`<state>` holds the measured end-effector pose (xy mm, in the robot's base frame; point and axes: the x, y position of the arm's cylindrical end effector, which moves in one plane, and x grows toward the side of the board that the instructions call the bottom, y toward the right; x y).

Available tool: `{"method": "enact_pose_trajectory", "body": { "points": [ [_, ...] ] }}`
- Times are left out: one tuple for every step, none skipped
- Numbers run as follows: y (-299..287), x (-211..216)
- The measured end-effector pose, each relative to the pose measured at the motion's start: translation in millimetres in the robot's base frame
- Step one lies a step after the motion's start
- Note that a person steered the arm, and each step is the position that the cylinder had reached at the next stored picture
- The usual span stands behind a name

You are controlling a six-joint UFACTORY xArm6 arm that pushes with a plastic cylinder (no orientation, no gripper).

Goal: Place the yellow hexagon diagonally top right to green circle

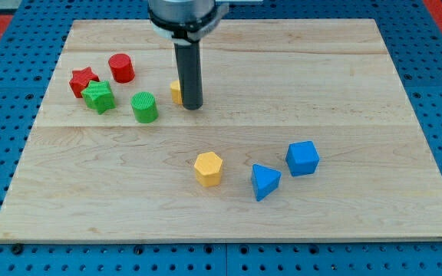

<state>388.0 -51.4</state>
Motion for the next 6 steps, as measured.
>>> {"method": "enact_pose_trajectory", "body": {
  "points": [
    [-1, -29],
    [5, -30],
    [47, 20],
    [15, 68],
    [3, 134],
    [8, 187]
  ]
}}
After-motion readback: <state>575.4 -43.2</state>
